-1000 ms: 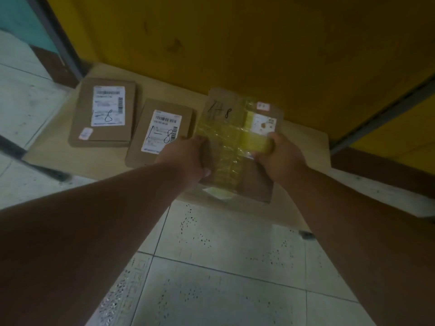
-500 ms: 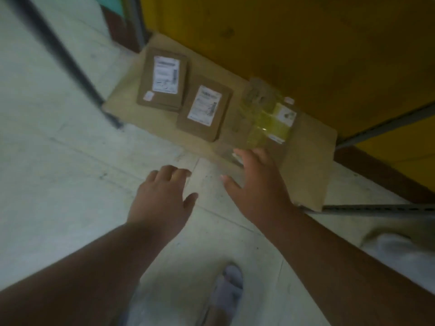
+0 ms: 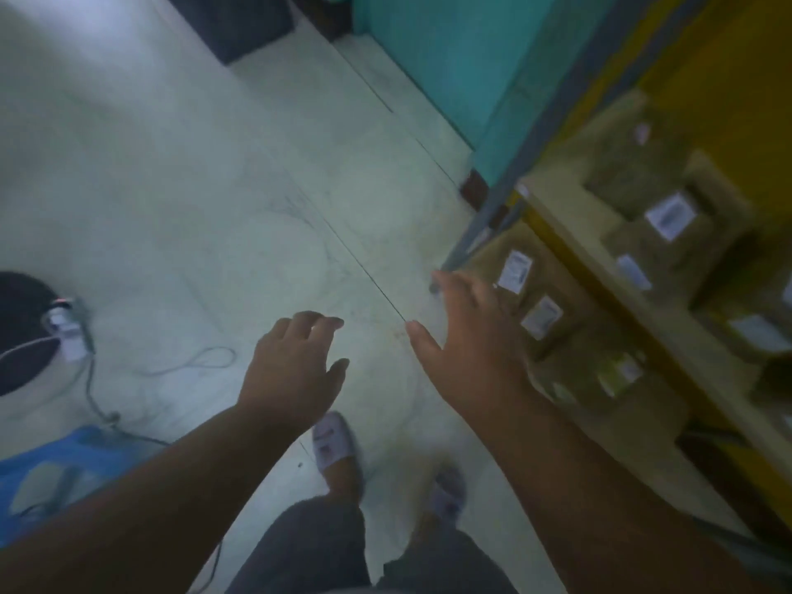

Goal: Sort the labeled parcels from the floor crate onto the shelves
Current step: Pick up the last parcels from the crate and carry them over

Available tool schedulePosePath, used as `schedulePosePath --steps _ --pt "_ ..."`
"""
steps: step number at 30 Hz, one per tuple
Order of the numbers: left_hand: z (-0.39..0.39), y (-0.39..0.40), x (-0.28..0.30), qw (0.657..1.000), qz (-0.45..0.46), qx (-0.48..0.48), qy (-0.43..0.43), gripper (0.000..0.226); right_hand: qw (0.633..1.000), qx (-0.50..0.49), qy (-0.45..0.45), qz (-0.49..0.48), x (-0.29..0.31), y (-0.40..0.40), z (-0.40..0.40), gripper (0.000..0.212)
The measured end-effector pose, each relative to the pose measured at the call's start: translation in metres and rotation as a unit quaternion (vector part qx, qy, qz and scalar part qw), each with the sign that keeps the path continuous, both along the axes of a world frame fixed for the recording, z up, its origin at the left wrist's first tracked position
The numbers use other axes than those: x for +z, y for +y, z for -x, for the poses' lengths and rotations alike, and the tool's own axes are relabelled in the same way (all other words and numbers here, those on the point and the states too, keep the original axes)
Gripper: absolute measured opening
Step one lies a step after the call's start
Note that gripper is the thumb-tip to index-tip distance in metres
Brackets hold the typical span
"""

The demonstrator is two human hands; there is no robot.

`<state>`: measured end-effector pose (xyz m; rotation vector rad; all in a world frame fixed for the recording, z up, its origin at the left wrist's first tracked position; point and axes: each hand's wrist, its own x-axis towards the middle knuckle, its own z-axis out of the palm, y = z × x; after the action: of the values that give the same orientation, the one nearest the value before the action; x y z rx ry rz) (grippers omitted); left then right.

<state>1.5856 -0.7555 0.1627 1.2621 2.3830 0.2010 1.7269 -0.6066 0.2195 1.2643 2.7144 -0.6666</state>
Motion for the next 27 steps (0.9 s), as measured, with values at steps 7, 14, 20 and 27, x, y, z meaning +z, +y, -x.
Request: schedulePosePath --steps 7,14,20,27 --pt "0.126 -0.008 0.089 0.996 -0.019 0.068 0.062 0.053 0.990 0.109 0.069 -0.048 0.109 0.002 0.143 0.065" --pt "0.282 0.044 0.113 0.982 -0.044 0.144 0.118 0.054 0.973 0.182 0.120 -0.073 0.148 0.063 0.305 0.067" --pt "0.418 0.081 0.147 0.966 -0.060 0.219 0.123 0.057 0.955 0.264 0.103 -0.087 0.186 0.110 0.467 0.069" --pt "0.601 0.088 0.136 0.955 -0.067 0.258 0.126 0.057 0.948 0.270 0.135 -0.099 0.181 0.130 0.663 0.068"
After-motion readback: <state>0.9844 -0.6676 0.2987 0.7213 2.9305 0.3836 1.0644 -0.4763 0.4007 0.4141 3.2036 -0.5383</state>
